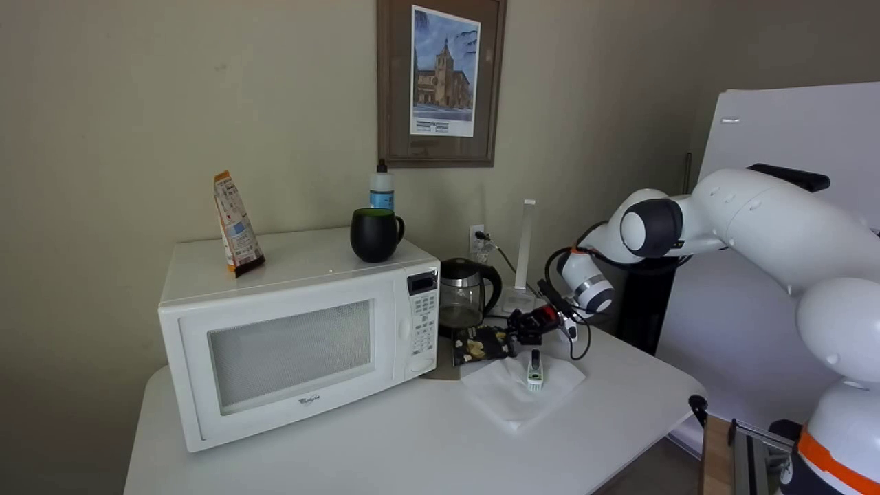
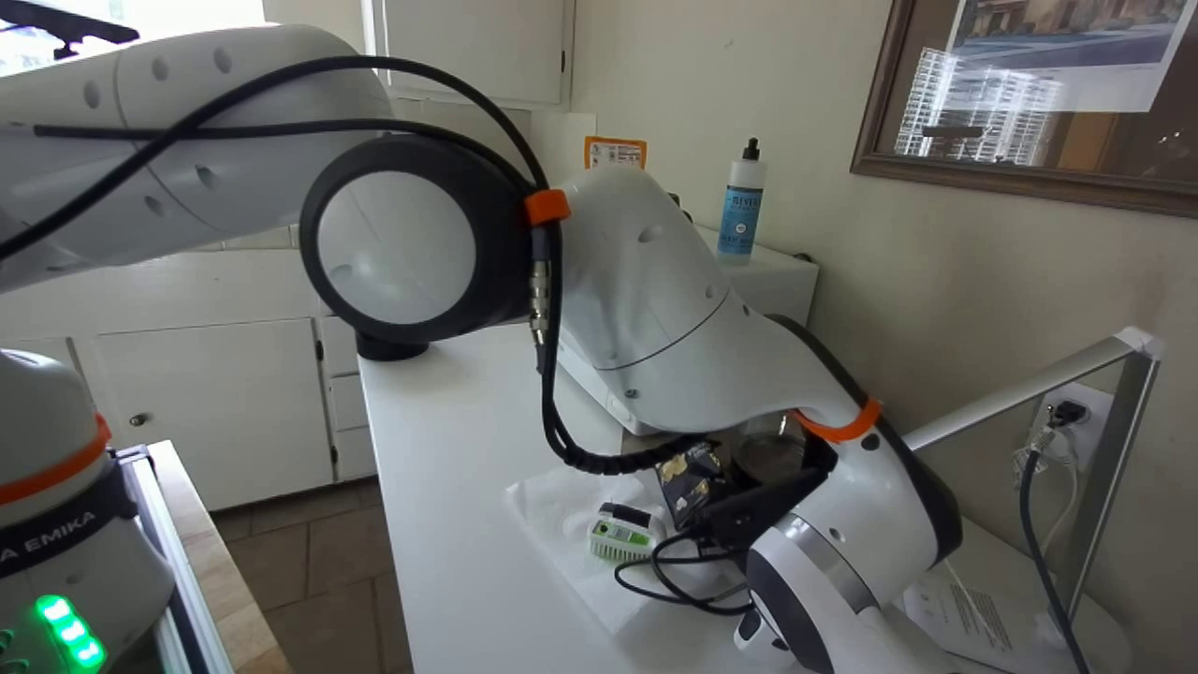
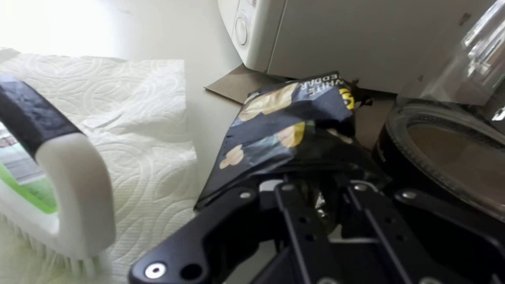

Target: Put the white object in the black packet

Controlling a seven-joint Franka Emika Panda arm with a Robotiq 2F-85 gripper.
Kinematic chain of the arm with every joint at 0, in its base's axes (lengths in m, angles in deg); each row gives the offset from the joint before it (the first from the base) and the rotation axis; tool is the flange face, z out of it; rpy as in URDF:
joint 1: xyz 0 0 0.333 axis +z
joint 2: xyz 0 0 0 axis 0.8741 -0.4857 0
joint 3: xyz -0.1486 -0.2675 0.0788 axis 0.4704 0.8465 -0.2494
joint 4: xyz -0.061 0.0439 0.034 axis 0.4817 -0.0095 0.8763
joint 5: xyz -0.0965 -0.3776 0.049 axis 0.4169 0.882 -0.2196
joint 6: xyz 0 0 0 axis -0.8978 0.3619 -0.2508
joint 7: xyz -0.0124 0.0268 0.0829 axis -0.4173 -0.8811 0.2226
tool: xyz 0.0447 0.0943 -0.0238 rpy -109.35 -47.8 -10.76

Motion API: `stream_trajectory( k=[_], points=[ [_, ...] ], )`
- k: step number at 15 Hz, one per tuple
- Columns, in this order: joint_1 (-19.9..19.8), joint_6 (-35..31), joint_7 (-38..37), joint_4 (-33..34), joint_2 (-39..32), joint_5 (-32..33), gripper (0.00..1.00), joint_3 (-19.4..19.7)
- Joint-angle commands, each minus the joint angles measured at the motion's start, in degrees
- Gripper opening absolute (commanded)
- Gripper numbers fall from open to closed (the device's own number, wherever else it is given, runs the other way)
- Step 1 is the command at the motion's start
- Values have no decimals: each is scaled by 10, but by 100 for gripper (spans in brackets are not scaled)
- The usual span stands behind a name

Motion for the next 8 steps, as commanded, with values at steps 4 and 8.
stream_trajectory(
  k=[4,8],
  points=[
    [1,9,-5,5,0,2,2,9],
    [-4,15,-12,3,10,6,0,19]
  ],
)
